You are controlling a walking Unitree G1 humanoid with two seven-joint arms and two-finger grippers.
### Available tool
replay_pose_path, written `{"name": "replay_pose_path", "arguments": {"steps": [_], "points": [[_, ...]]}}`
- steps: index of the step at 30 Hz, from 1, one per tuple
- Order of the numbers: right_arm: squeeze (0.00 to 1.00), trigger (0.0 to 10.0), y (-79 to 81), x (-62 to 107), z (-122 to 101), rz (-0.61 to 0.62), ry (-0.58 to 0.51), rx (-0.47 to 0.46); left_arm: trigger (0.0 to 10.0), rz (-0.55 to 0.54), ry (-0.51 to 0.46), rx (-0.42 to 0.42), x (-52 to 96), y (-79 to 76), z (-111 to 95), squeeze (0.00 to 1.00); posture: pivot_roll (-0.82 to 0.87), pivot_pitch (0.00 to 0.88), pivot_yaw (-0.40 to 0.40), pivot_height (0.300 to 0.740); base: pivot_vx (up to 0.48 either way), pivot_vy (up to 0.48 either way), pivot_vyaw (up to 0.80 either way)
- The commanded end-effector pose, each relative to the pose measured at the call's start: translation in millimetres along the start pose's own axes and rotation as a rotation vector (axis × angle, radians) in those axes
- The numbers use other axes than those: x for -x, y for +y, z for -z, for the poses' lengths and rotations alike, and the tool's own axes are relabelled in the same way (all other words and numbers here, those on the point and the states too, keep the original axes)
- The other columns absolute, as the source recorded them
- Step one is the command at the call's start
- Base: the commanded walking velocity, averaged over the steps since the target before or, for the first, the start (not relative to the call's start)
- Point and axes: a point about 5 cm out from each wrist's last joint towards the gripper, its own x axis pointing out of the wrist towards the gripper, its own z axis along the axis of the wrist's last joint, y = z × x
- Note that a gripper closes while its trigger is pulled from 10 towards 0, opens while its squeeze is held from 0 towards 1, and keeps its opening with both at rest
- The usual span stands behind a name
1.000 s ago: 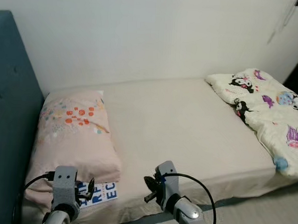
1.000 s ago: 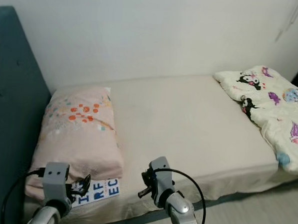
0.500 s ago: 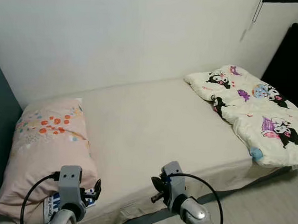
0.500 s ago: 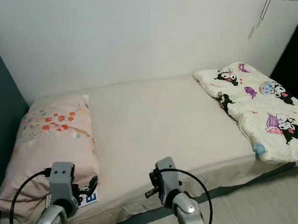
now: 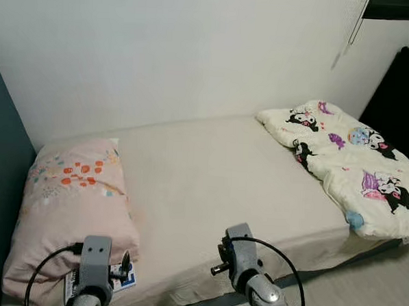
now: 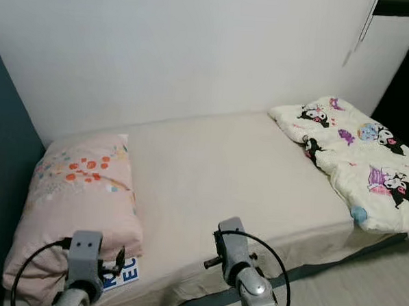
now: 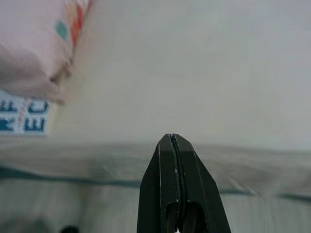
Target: Clean up the room
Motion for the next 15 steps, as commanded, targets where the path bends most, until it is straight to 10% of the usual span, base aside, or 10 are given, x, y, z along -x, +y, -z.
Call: {"name": "replay_pose_path", "arguments": {"steps": [1,7,15], "points": [[0.00,10.0,0.2,0.5,4,0.003,0.030,0.010,10.0,0.022,0.005,-0.024,0.4,-1.6,3,0.00,0.06,0.000,-0.047,0.740,0.000,0.000,0.00],[0.00,10.0,-4.6,8.9,30,0.048,0.175,0.006,10.0,0.092,0.119,-0.037,4.4,-10.4,24,0.00,0.06,0.000,-0.051,0.740,0.000,0.000,0.00],[0.00,10.0,-48.2,24.5,37,0.459,0.182,-0.063,10.0,-0.213,0.115,-0.052,10.0,21.8,33,0.00,0.05,0.000,-0.048,0.740,0.000,0.000,0.00]]}}
